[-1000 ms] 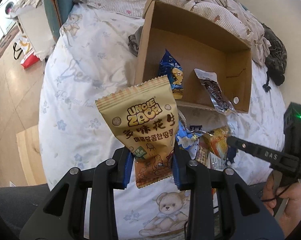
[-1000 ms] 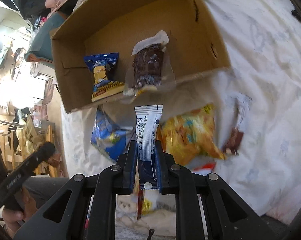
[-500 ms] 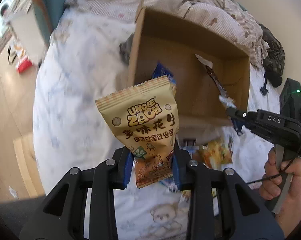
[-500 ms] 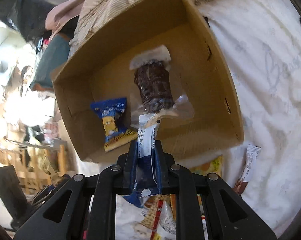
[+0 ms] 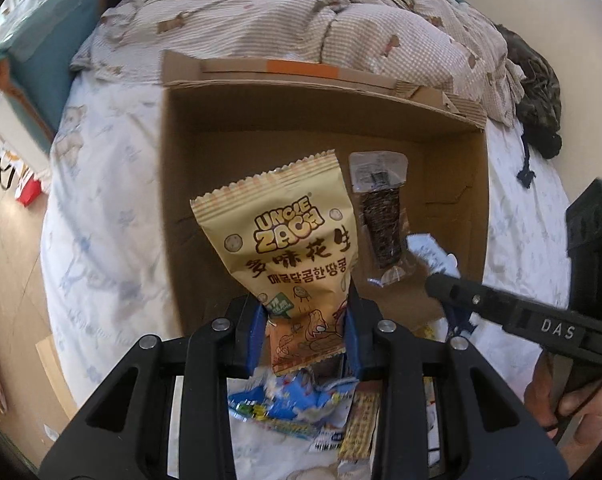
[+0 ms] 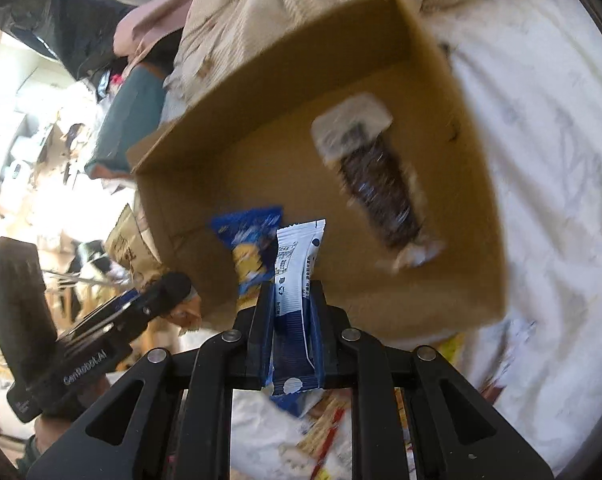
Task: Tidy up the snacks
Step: 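Lower both packets into the box and open both grippers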
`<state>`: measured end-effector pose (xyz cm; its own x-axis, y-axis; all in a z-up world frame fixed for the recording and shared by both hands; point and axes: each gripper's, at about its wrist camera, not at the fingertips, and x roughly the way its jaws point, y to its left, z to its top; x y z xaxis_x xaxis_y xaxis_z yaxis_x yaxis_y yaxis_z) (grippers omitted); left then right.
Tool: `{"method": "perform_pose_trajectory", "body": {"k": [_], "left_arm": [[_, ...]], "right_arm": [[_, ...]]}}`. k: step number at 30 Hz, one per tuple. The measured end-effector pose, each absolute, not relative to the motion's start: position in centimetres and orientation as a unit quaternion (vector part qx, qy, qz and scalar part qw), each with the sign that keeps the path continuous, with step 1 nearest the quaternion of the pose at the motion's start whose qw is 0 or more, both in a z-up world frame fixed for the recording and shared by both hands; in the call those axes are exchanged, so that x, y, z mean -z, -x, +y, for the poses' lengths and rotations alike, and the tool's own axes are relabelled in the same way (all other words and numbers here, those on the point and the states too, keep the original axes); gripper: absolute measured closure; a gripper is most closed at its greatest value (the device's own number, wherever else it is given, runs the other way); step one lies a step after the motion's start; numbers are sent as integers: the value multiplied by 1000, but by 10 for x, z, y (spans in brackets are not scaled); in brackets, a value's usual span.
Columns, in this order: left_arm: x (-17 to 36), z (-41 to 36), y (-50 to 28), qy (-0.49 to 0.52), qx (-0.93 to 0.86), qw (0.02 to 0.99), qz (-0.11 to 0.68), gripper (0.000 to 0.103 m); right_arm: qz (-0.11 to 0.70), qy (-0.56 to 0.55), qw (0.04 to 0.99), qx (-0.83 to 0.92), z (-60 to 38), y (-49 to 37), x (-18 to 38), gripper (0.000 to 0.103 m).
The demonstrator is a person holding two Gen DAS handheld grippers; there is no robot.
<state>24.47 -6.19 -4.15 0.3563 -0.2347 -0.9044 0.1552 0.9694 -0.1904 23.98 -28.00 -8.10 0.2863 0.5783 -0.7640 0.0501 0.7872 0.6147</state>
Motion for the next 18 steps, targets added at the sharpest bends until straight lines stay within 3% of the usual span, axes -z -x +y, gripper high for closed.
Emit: {"method": "perform_pose_trajectory", "body": {"k": [9,18], "left_arm": [[57,-85,-252,-30,123,844,522,74],[57,-76,-251,-2,125,850,512,73]], "right_arm": [[531,-231,806,-121,-291,-246,73,86],[532,-254,799,-116,-295,-249,80,84]]}}
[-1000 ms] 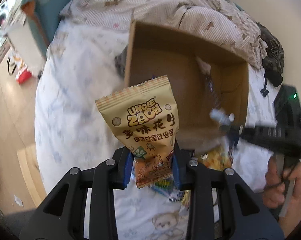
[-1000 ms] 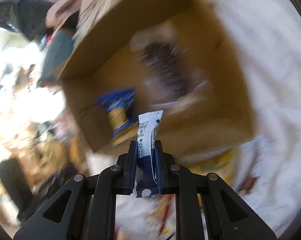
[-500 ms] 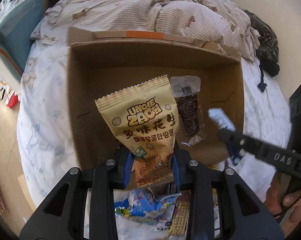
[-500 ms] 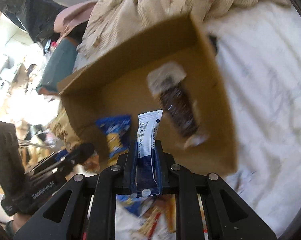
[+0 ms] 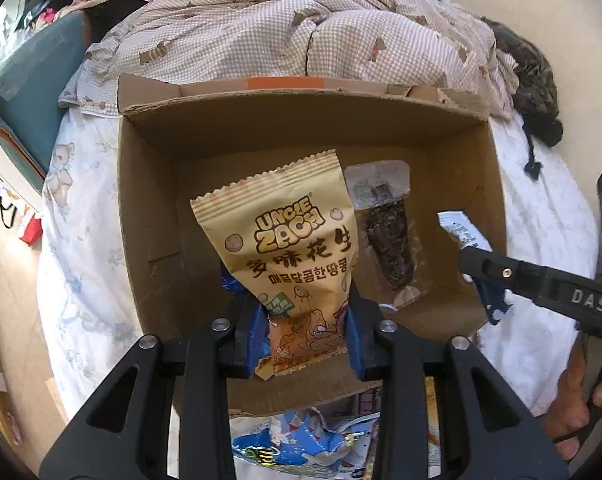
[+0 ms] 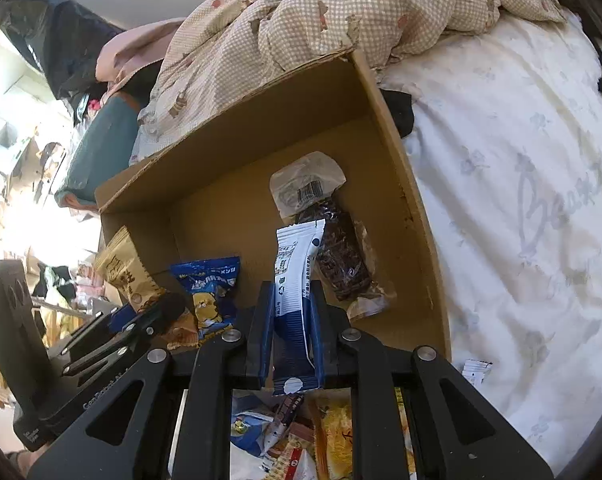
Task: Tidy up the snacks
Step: 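Lower both packets into the box and open both grippers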
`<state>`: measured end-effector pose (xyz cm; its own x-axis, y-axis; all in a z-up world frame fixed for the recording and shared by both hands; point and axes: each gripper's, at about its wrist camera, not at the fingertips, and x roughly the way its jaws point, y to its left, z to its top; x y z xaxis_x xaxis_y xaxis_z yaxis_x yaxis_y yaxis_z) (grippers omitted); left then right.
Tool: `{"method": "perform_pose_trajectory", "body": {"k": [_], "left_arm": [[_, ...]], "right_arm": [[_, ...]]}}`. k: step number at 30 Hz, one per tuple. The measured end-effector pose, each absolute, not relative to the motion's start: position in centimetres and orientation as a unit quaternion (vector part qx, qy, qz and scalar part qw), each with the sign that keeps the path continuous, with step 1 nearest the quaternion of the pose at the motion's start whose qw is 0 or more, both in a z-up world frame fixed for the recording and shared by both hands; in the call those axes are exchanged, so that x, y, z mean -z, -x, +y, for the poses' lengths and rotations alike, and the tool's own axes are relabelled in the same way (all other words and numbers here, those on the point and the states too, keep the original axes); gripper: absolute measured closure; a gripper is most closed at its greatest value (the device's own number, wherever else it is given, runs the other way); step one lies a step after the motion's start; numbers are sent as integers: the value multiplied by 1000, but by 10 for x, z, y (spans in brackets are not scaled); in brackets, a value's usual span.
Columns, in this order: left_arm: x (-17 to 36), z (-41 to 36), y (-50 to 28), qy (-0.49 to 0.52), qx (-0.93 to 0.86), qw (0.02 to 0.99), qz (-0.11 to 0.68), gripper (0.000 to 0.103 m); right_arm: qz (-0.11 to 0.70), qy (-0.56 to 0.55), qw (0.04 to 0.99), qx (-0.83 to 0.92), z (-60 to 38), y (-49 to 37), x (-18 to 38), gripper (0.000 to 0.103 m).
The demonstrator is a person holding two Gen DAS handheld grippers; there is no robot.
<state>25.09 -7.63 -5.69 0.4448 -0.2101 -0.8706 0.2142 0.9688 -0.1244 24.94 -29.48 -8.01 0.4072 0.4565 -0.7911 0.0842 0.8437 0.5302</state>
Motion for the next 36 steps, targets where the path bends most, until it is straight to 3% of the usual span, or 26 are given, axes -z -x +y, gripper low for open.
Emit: {"method": "perform_pose_trajectory", "body": {"k": [5,7,9,10,11,28,36], "left_arm": [[48,-79,-246,-16,123,862,491,60],[43,-79,-245,-14,123,868,482,47],[40,-75,-244,-2,121,872,475,28],[38,-73,-244,2,120,874,471,25],[37,-71,-244,5,118,874,470,20],[23,-56,-226,7,105,888,448,17],[2,-37,-209,13,73,907,415,15]], "right_arm": [[536,-274,787,-132,-294,-250,83,82],[533,-268,791,-134,-292,-249,81,80],[529,-266,795,-132,-291,-249,79,56],[522,-270,799,-128,-292,-248,77,30],[513,-271,805,-122,-293,-246,75,22],[490,-237,830,-119,-288,-238,53,22],[418,-179,884,-110,-278,-198,7,22]]}}
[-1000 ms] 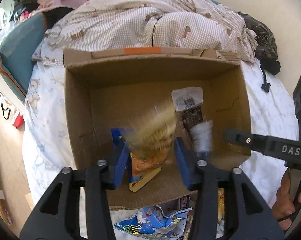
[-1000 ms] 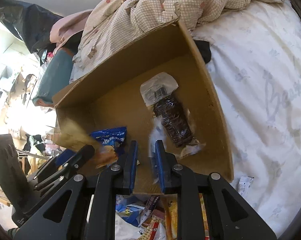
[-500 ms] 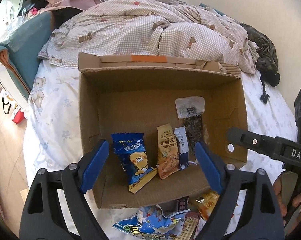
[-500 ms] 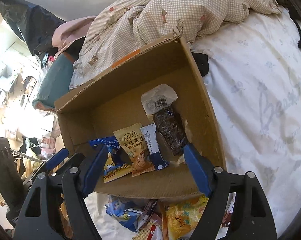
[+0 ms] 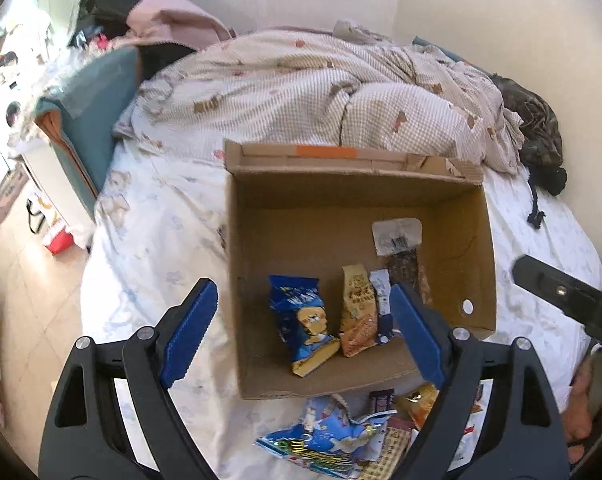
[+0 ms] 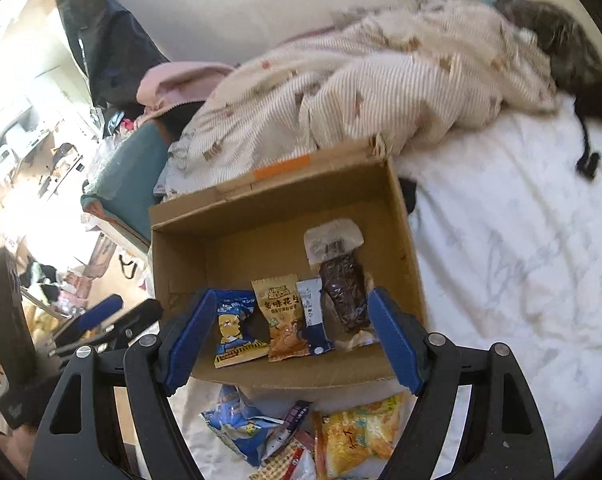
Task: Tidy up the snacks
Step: 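Lower both packets into the box and open both grippers, then withdraw both tools from the box back over the pile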
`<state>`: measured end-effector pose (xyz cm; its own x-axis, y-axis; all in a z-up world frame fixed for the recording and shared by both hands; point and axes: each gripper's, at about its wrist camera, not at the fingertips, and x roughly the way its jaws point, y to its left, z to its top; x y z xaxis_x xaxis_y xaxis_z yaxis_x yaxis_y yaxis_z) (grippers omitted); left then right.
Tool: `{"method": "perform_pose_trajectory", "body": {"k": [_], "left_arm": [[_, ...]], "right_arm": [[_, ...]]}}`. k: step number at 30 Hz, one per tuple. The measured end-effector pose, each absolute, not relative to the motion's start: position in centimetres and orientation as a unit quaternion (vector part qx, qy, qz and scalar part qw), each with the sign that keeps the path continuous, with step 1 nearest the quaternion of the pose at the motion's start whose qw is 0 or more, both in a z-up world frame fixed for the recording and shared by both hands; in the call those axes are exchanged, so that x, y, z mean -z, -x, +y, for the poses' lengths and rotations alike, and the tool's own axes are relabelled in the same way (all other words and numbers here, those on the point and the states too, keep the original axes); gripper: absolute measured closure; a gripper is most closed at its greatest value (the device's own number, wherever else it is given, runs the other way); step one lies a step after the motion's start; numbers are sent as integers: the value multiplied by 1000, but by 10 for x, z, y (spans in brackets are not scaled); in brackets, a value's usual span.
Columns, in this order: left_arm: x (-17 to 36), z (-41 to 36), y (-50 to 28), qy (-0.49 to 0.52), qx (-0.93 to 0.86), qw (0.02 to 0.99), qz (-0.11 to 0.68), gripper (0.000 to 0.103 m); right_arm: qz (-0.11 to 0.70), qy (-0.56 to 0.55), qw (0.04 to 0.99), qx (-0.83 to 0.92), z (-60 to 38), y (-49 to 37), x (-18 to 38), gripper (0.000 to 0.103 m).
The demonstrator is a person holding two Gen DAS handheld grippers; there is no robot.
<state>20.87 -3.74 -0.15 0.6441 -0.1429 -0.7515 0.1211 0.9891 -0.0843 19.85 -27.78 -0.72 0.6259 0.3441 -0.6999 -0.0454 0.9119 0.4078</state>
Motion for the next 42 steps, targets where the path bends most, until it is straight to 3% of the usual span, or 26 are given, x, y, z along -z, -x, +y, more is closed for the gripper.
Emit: {"method": "perform_pose_trajectory", "body": {"k": [3,14,21,30,42], "left_arm": [[-8,-31,-198,21,78,912,401,8],[-22,-18,-156,14,72,921,381,7],[4,-12,-146,17,42,891,452,7],[5,-12,-119,16,39,888,459,7],[16,-6,-107,39,44,868,494,7]], "right_arm": [[406,-174,892,-100,-281,-185,0,22],[400,-149,902,-63,-287,-138,1,22],[420,-138,895,-56,-287,-116,10,22],[440,-164,882,-45,-301,-96,20,20],[620,-256,739,-59,-305,-90,124,15]]}}
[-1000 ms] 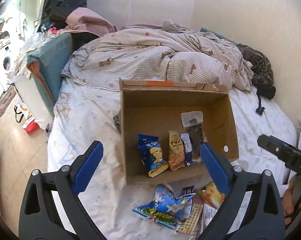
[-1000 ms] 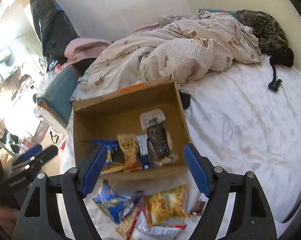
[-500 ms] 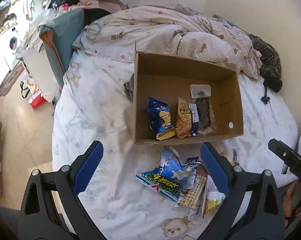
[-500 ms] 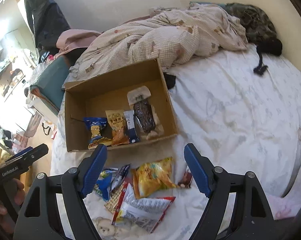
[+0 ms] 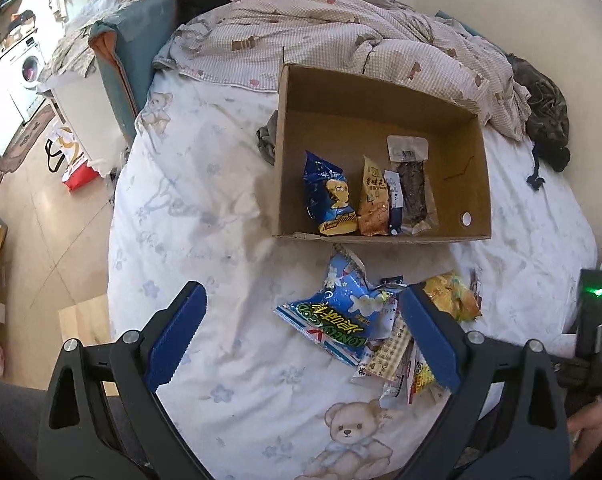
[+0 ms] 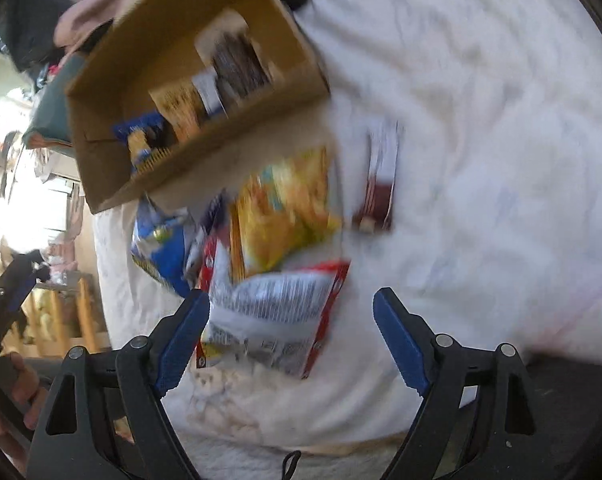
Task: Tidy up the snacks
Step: 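Withdraw both tools from the box back over the pile, then grasp the white-and-red chip bag with the right gripper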
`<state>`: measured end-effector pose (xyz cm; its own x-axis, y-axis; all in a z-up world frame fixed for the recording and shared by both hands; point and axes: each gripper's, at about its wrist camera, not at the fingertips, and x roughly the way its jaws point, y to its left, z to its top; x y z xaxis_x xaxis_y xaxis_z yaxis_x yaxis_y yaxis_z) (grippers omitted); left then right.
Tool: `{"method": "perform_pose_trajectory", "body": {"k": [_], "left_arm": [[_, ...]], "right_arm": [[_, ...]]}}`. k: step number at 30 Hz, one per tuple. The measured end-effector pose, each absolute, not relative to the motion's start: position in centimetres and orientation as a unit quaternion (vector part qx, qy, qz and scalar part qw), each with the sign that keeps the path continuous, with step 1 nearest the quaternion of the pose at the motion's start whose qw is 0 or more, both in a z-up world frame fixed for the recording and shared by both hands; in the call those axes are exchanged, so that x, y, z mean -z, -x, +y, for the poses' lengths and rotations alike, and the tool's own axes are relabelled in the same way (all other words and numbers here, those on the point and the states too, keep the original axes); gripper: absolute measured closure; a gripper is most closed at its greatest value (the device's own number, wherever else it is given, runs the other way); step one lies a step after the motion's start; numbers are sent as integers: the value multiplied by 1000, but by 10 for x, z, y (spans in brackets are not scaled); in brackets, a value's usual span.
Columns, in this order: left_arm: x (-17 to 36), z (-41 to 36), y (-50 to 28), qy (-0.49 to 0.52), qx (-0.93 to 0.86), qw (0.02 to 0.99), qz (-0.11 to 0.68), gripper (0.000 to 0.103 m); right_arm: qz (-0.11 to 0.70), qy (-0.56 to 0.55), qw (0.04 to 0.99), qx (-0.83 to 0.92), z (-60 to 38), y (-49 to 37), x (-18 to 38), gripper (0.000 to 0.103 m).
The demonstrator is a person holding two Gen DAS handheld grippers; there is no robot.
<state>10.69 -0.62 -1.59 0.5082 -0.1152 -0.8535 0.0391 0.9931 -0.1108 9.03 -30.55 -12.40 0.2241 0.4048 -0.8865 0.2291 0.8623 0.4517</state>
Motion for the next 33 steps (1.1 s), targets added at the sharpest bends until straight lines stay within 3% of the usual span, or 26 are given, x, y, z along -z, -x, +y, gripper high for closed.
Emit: {"method": "perform_pose_trajectory", "body": {"k": [3,15,16,19,21,25,33], "left_arm": [[19,-5,-108,27,37,865,500,7],[29,6,-106,28,21,859,511,7],[29,6,-107,29,19,859,511,7],[30,10,-106,41,19,857,513,7],[32,12,-106,57,31,853,517,7],[32,14,-107,61,32,854,516,7],[39,22,-110,73,10,848,525,7]], "right_arm": [[623,-291,724,-56,-302,-88,138,4],[674,-272,685,-45,-268,-99,175,3],[676,-268,685,-46,-267,-99,175,4],[673,-252,693,-59,-262,-98,170,28],[670,-249,697,-61,-262,-94,164,35],[660,-260,701,-70,-269,-84,142,41],[579,-287,748,-152,-287,-86,79,41]]}}
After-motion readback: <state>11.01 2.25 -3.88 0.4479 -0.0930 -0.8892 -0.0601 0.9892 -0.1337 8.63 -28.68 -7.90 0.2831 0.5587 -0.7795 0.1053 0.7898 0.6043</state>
